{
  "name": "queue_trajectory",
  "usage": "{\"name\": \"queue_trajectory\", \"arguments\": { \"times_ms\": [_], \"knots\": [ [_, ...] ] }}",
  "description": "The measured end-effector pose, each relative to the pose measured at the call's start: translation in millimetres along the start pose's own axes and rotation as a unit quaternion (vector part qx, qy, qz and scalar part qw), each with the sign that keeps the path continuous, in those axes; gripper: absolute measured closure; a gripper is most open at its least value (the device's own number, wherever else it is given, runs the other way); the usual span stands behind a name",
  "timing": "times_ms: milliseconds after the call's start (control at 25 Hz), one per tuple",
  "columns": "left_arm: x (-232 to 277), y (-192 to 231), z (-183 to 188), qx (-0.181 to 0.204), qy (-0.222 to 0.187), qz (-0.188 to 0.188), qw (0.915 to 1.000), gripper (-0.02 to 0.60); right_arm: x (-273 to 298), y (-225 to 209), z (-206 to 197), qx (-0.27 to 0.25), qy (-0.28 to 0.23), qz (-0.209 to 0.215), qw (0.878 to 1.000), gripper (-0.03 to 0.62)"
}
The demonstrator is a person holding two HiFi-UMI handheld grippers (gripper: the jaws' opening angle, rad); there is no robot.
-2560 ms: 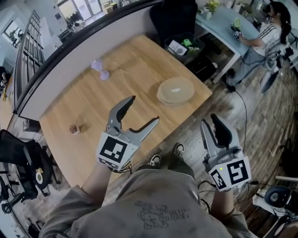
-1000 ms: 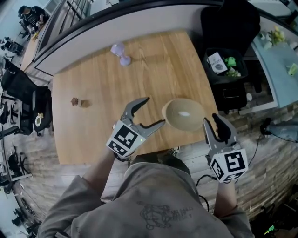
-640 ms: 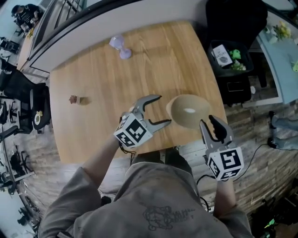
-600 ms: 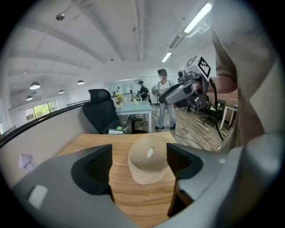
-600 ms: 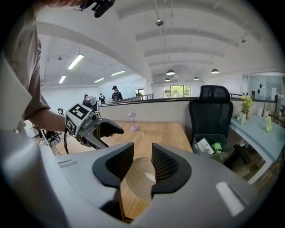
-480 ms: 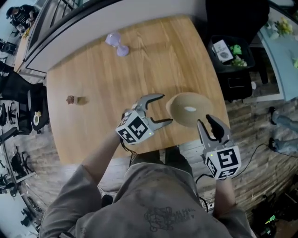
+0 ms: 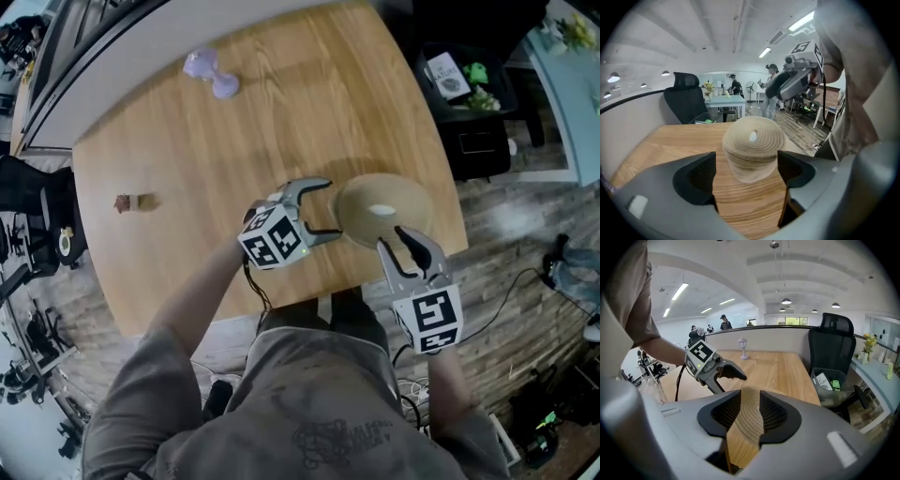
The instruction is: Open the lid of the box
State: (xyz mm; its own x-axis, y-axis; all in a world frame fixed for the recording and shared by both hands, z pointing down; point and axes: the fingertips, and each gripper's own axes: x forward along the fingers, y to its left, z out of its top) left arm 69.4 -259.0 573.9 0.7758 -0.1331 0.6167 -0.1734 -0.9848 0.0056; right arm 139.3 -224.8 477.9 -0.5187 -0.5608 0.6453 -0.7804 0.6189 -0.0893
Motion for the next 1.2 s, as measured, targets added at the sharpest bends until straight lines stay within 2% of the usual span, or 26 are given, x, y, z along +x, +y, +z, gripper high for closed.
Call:
{"name": "queue_trajectory", "arguments": {
  "times_ms": [240, 360, 760, 1040, 1120, 1200],
  "knots": [
    [13.5, -3.0, -14.0, 0.000, -0.018, -0.049, 0.9986, 0.161, 20.5, 4.9, -18.9, 0.006, 0.024, 0.018, 1.000, 0.484],
    [21.5, -5.7, -27.4, 0.036, 0.005, -0.064, 0.9973, 0.161, 30.8, 9.0, -28.8, 0.008, 0.036, 0.028, 0.999, 0.484],
    [53.1, -7.5, -31.3, 0.053, 0.002, -0.070, 0.9961, 0.176, 57.4, 31.4, -42.6, -0.004, 0.061, 0.058, 0.996, 0.484],
    [53.2, -5.1, -30.1, 0.048, -0.001, -0.066, 0.9967, 0.232, 66.5, 44.0, -48.0, -0.039, 0.081, 0.074, 0.993, 0.483],
    [52.5, -5.4, -30.3, 0.046, -0.001, -0.065, 0.9968, 0.236, 69.8, 47.1, -51.0, -0.067, 0.094, 0.067, 0.991, 0.482],
    [52.4, -5.6, -30.1, 0.045, -0.002, -0.065, 0.9969, 0.236, 74.0, 48.3, -51.8, -0.117, 0.105, 0.048, 0.986, 0.480]
  ]
}}
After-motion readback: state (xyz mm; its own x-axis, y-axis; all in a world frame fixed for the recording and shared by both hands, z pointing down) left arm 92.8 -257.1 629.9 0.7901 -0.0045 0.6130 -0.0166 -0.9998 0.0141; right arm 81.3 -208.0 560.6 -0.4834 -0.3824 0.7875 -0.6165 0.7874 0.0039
